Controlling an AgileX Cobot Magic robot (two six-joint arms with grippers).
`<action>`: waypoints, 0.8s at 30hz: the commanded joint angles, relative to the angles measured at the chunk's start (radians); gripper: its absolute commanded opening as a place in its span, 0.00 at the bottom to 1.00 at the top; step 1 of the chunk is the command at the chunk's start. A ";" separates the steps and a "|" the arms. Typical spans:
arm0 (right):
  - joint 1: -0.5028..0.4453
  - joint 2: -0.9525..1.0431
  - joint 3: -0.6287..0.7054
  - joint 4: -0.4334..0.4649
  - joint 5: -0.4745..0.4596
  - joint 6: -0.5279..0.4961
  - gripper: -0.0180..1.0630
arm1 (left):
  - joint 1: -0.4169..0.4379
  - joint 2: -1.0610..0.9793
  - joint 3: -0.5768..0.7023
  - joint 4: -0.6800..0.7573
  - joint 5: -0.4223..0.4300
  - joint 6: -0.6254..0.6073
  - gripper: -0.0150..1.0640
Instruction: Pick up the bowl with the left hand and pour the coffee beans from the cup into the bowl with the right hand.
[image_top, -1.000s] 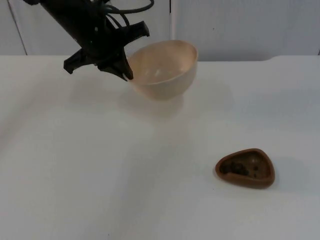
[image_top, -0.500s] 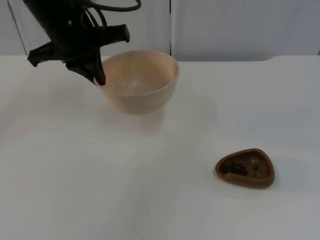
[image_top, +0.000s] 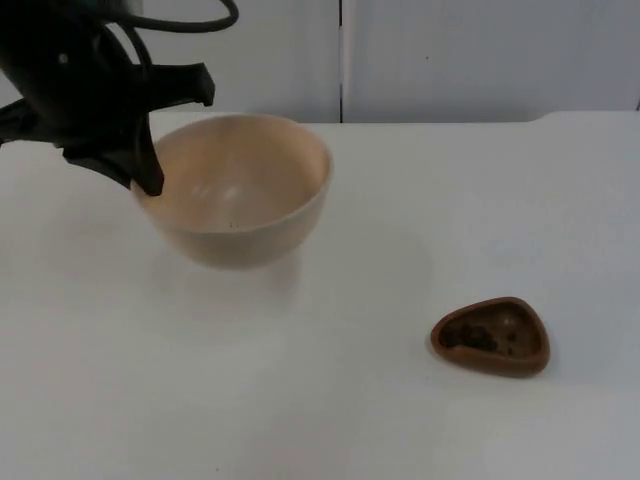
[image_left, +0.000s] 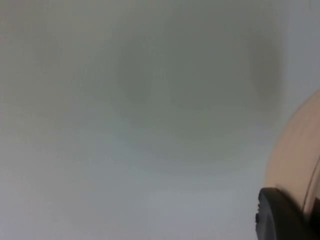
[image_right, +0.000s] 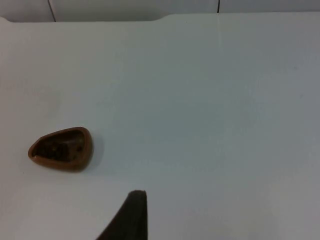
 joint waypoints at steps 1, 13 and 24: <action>-0.006 -0.003 0.001 0.000 -0.005 -0.015 0.99 | -0.003 -0.059 0.054 -0.013 -0.015 0.011 0.01; -0.006 -0.003 0.001 0.000 -0.005 -0.015 0.99 | -0.098 -0.226 0.304 -0.103 -0.139 0.152 0.01; -0.006 -0.003 0.001 0.000 -0.005 -0.015 0.99 | -0.189 -0.224 0.310 -0.047 -0.093 0.148 0.01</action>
